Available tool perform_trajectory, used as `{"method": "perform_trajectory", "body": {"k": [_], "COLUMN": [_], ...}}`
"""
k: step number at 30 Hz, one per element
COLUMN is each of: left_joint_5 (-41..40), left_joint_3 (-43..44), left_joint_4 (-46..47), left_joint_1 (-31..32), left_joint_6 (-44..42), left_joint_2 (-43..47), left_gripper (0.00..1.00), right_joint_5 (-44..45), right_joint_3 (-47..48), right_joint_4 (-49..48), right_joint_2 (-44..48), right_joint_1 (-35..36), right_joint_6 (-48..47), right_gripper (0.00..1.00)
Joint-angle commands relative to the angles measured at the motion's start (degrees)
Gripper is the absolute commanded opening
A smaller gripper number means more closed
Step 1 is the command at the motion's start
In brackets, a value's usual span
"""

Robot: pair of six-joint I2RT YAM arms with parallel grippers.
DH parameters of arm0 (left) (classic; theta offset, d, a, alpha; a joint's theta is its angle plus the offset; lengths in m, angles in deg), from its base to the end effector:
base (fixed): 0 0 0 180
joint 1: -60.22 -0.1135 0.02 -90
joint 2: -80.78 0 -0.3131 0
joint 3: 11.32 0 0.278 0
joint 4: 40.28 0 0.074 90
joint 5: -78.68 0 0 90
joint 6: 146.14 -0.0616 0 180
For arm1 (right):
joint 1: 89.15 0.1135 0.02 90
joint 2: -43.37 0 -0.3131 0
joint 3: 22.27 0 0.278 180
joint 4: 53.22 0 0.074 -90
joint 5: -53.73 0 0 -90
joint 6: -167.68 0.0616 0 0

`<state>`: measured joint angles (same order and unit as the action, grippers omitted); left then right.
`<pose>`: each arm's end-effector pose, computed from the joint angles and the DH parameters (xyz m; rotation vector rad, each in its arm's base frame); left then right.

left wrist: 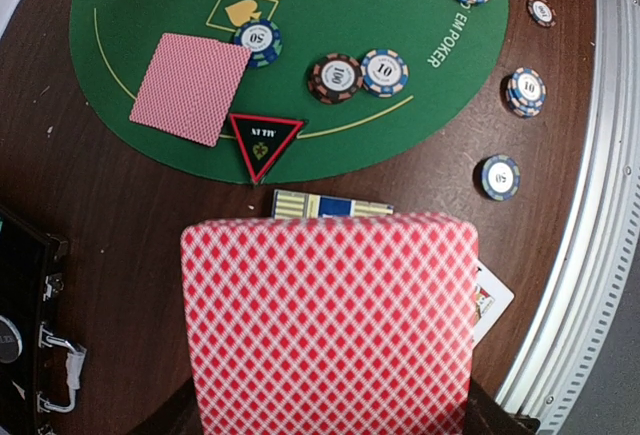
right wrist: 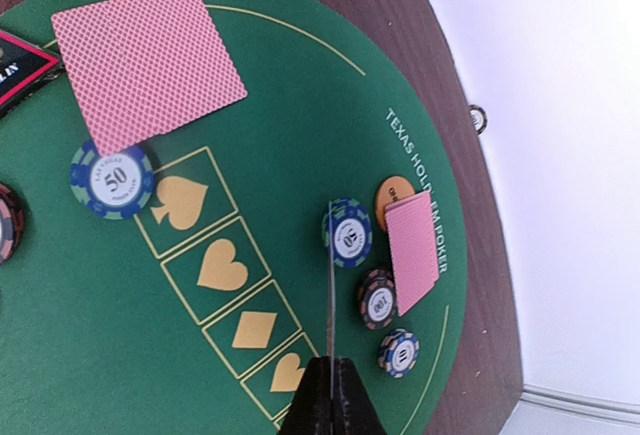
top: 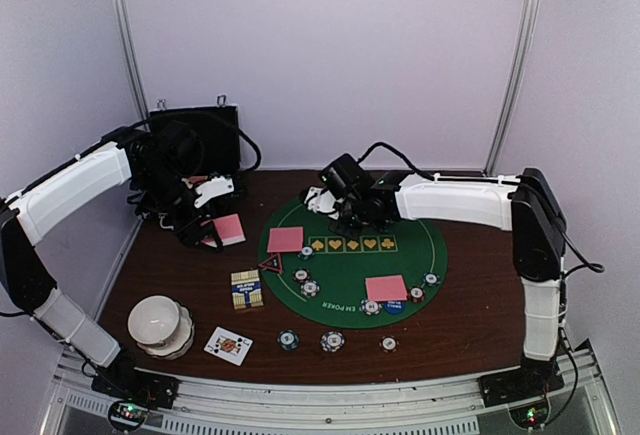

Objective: Distribute texas hold em gaming equipment

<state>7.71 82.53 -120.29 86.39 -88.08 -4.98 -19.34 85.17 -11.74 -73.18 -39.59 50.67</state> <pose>0.2722 -0.1561 0.3392 1.4140 2.3925 -0.4428 0.3502 0.3832 0.2469 -1.3907 1.9690 -0.1828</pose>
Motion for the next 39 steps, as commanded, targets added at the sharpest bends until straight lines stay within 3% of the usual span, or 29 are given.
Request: {"method": "perform_trajectory", "body": {"k": [1, 17, 18, 20, 23, 24, 25, 32, 35, 39], "left_joint_5": [0.5, 0.5, 0.6, 0.8, 1.2, 1.1, 1.1, 1.2, 0.9, 0.6], "left_joint_3": [0.1, 0.5, 0.7, 1.1, 1.8, 2.0, 2.1, 2.5, 2.4, 2.5], "left_joint_4": [0.5, 0.0, -0.1, -0.3, -0.6, -0.6, -0.6, -0.6, -0.6, -0.6], "left_joint_1": [-0.5, -0.6, -0.6, -0.6, -0.6, -0.6, -0.6, -0.6, -0.6, -0.6], "left_joint_6": [-0.8, -0.9, -0.9, -0.8, -0.8, -0.8, -0.8, -0.8, -0.9, -1.0], "left_joint_2": [2.0, 2.0, 1.9, 1.6, 1.5, 1.5, 1.6, 1.9, 2.2, 2.4], "left_gripper": [0.00, 0.00, 0.00, 0.00, 0.00, 0.00, 0.00, 0.00, 0.00, 0.00], "right_joint_5": [8.8, 10.1, 9.8, 11.1, 12.6, 13.2, 14.1, 24.0, 31.7, 44.4], "right_joint_3": [-2.8, -3.3, -3.3, -3.7, -6.1, -7.0, -7.4, -9.0, -7.5, -9.1], "right_joint_4": [-8.8, -8.7, -7.8, -8.1, -10.6, -11.4, -12.1, -21.0, -24.6, -36.7], "right_joint_2": [-2.7, -9.3, -9.3, -9.1, -7.4, -6.7, -6.1, -2.0, -1.4, 0.5], "right_joint_1": [2.1, 4.4, 4.5, 4.8, 5.4, 5.5, 5.6, 6.0, 6.0, 5.8], "right_joint_6": [-11.5, -11.3, -10.5, -9.5, -9.5, -9.4, -9.1, -6.8, -4.3, -1.7], "right_gripper": [0.00, 0.00, 0.07, 0.36, 0.56, 0.67, 0.97, 0.99, 1.00, 1.00]}}
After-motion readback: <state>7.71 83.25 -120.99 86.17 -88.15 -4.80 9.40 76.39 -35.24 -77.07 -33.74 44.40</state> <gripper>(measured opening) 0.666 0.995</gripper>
